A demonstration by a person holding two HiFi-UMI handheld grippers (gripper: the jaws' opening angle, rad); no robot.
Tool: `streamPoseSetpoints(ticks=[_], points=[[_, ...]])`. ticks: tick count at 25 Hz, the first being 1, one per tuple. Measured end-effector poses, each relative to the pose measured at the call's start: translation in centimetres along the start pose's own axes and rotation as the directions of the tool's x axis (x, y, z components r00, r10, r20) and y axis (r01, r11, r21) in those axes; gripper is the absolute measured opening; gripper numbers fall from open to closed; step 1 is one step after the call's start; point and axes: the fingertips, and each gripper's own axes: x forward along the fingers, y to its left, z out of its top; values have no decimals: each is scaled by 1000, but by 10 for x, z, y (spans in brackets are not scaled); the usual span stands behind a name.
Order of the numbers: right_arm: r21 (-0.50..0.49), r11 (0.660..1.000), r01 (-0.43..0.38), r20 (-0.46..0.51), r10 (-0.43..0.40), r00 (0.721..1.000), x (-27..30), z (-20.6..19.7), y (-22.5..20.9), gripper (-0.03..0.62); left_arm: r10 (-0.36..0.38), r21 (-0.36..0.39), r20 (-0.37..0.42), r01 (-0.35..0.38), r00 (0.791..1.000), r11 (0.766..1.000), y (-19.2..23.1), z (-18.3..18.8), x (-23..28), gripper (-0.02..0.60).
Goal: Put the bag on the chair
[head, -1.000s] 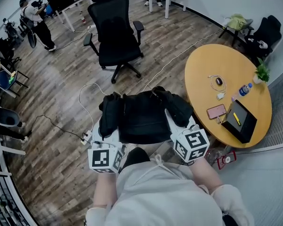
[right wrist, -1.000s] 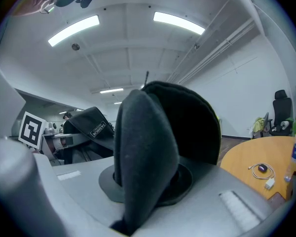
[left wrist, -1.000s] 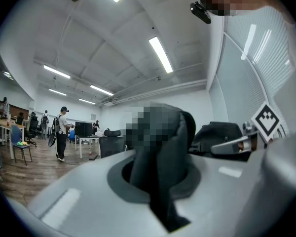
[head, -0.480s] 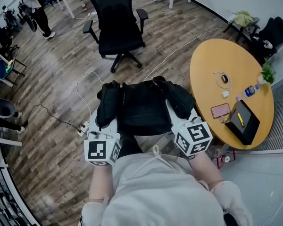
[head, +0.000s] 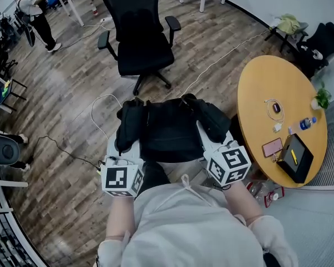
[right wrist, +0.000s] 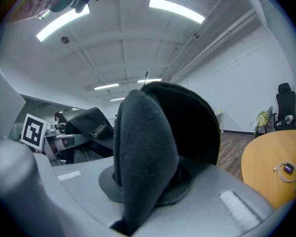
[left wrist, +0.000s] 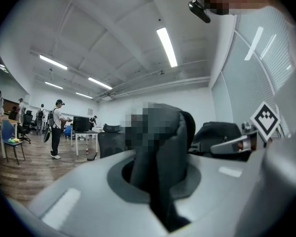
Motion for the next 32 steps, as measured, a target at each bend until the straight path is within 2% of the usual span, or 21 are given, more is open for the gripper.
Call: streamPoseSetpoints(ticks=[8, 15, 23, 28, 32], points=[[29, 997, 70, -13, -69, 998, 150, 40, 7, 26, -55, -12, -11, 55, 998, 998, 126, 7, 109, 29], [27, 994, 110, -36, -109, 993, 258, 63, 27, 26, -101, -35, -23, 100, 995, 994, 227, 10, 179, 31], [24, 990, 138, -52, -137, 989, 332, 80, 22, 26, -126, -47, -31, 124, 992, 991, 281, 12, 236, 31], [42, 993, 114, -63, -112, 992, 368, 83, 11, 26, -106, -33, -56, 104, 993, 994, 299, 10, 263, 31], [48, 997, 65, -63, -62, 996, 408, 84, -12, 26, -65, -22, -67, 63, 996, 998, 310, 4, 297, 31]])
